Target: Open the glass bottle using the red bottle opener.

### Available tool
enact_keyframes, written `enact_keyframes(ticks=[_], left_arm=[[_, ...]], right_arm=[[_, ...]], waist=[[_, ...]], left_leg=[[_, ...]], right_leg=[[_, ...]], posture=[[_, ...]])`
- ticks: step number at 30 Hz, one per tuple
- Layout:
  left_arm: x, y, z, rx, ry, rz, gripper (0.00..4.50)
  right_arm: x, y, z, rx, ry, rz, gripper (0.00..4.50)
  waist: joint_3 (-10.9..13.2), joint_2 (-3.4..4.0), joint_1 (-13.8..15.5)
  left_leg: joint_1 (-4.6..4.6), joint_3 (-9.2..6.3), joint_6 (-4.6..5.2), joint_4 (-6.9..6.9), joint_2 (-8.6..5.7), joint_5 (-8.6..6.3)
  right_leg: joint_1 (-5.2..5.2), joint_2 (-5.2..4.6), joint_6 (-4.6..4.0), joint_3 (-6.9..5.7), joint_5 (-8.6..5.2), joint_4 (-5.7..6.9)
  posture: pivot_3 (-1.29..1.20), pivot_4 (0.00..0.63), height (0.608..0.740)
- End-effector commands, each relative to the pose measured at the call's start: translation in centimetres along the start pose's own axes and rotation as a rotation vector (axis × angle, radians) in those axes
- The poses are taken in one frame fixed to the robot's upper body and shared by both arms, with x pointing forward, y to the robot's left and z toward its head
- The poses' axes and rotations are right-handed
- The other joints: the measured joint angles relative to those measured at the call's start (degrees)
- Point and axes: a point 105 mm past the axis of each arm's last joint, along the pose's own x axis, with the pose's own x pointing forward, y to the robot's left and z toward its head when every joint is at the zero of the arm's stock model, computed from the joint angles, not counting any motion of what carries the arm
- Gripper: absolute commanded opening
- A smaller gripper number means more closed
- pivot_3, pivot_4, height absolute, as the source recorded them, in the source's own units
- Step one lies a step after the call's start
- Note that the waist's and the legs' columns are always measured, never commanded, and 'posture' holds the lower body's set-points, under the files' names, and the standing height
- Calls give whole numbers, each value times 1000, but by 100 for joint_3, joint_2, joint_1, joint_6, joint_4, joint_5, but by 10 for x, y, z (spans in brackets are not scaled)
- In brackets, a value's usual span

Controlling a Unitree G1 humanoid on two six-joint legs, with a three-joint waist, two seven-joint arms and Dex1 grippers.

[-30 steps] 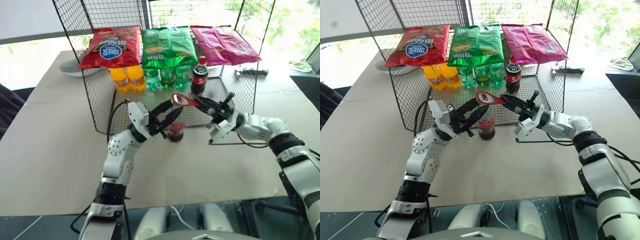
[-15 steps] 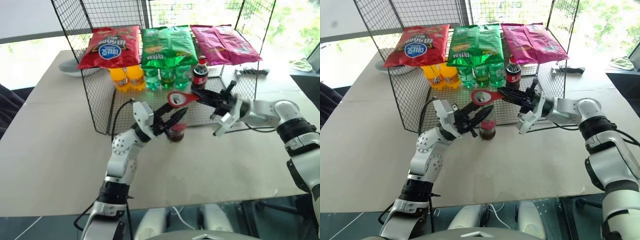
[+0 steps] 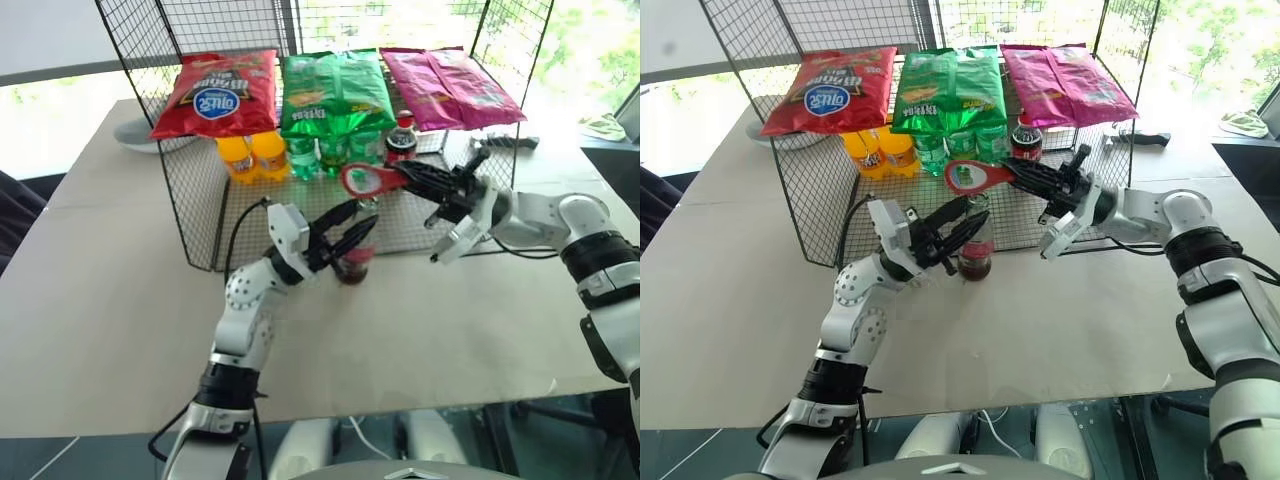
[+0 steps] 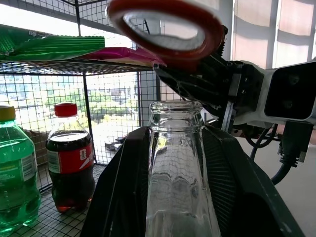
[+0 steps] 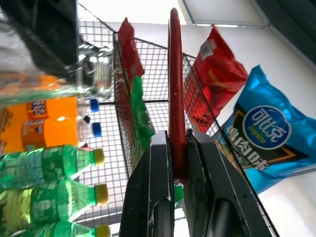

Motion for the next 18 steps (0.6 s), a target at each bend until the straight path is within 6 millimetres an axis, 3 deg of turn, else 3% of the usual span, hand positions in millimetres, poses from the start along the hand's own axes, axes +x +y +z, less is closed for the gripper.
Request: enact_keyframes(ticks=[1, 8, 16, 18], left_arm=[[-12, -3, -18, -67, 85, 8, 1491], [-11, -3, -5, -67, 61, -15, 1491], [-14, -4, -4, -67, 72, -21, 1491], [-16, -7, -3, -71, 71, -32, 2169]], right_arm=[[3, -25, -2, 28, 22, -175, 0], [-3, -15, -13, 185, 162, -278, 0], [-6, 1, -11, 304, 230, -298, 0], [-8, 4, -12, 323, 250, -303, 0]], waist=[[0, 0, -6], [1, 0, -1], [2, 2, -7], [2, 2, -9]], left_leg=[[0, 0, 0, 0, 0, 0], [-1, 0, 1, 1, 2, 0], [-5, -1, 2, 2, 2, -1], [-4, -1, 2, 3, 2, 0]], right_leg=[[0, 0, 0, 1, 0, 0], [1, -1, 0, 0, 0, 0], [0, -1, 0, 0, 0, -1], [0, -1, 0, -1, 0, 0]], posture=[[0, 150, 740], [0, 150, 740], [0, 150, 740], [0, 150, 740]])
